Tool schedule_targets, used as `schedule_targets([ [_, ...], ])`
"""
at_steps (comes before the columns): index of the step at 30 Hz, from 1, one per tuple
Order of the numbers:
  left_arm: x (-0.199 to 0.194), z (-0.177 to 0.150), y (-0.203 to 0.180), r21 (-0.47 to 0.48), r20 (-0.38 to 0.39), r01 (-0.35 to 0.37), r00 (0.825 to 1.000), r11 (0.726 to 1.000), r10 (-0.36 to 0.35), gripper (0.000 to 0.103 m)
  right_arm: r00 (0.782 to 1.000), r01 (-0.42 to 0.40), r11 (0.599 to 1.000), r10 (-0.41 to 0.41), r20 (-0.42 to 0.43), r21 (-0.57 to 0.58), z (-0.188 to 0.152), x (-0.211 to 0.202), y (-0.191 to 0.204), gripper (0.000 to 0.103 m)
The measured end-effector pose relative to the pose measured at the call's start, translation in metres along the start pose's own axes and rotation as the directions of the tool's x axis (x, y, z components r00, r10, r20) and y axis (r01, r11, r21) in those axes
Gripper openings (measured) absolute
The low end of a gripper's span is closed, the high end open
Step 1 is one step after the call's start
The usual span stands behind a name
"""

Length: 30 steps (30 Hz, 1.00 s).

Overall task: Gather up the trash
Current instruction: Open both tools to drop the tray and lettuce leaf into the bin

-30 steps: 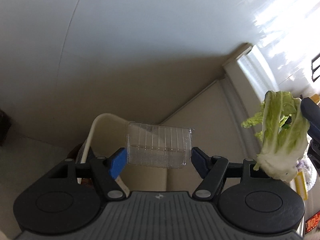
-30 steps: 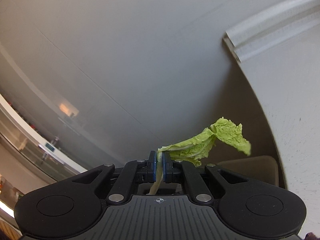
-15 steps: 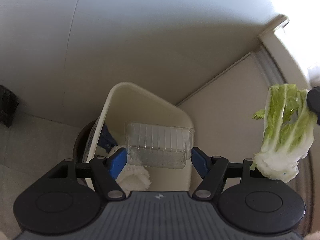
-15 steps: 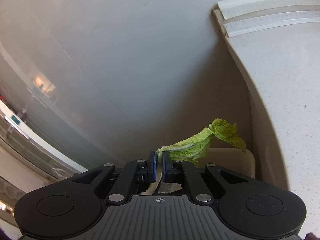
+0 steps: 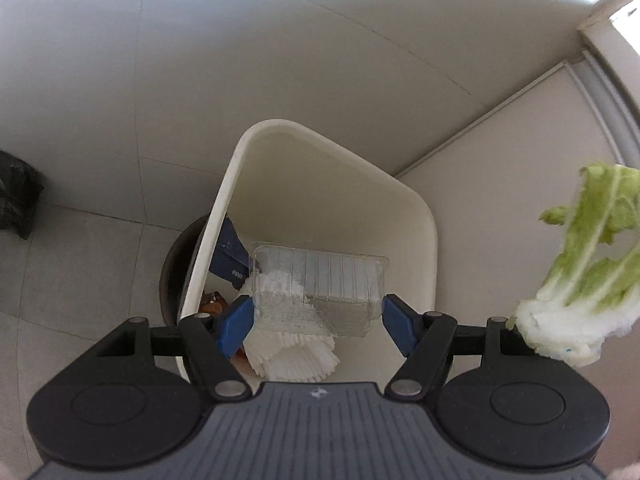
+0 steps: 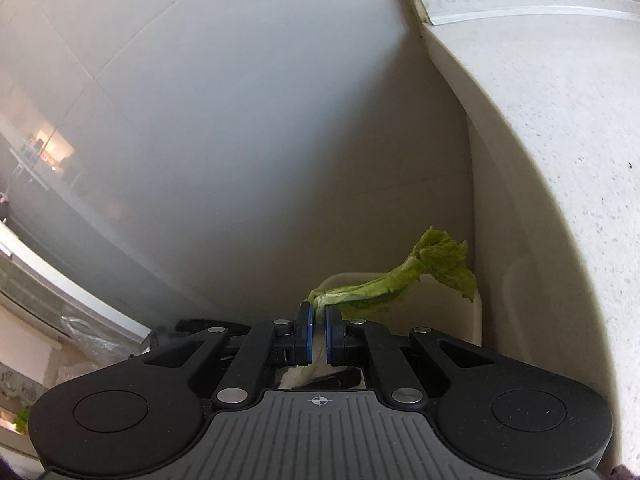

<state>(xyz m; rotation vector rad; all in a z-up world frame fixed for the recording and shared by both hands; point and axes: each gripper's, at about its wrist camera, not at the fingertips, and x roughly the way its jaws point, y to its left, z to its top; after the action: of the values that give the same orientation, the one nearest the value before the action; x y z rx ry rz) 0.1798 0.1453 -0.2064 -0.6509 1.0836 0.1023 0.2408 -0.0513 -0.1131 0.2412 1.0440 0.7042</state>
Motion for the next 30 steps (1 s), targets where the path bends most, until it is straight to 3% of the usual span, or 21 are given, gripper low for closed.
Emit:
schedule_targets([
  [8, 0.012, 0.001, -0.001, 0.007, -0.006, -0.045, 0.999, 0.999, 0.045, 0.068, 1.000, 0.006, 0.999, -0.005, -0.015, 0.044, -0.001, 0.010, -0.004, 0.014],
  [14, 0.016, 0.003, -0.004, 0.026, -0.019, -0.047, 0.999, 0.999, 0.048, 0.078, 0.999, 0.018, 0.996, -0.015, -0.033, 0.093, -0.001, 0.011, -0.008, 0.037],
  [20, 0.016, 0.003, -0.005, 0.035, -0.028, -0.045, 0.999, 0.998, 0.046, 0.079, 0.999, 0.010, 0.995, -0.006, -0.041, 0.104, -0.002, 0.013, -0.006, 0.051],
  [25, 0.015, 0.004, -0.008, 0.058, -0.032, -0.054, 0.998, 0.997, 0.056, 0.082, 0.999, 0.014, 0.993, -0.008, -0.049, 0.117, -0.001, 0.018, -0.010, 0.070],
  [30, 0.017, 0.003, -0.014, 0.076, -0.032, -0.061, 0.997, 0.995, 0.064, 0.083, 0.999, 0.013, 0.991, -0.006, -0.049, 0.132, 0.002, 0.021, -0.014, 0.076],
])
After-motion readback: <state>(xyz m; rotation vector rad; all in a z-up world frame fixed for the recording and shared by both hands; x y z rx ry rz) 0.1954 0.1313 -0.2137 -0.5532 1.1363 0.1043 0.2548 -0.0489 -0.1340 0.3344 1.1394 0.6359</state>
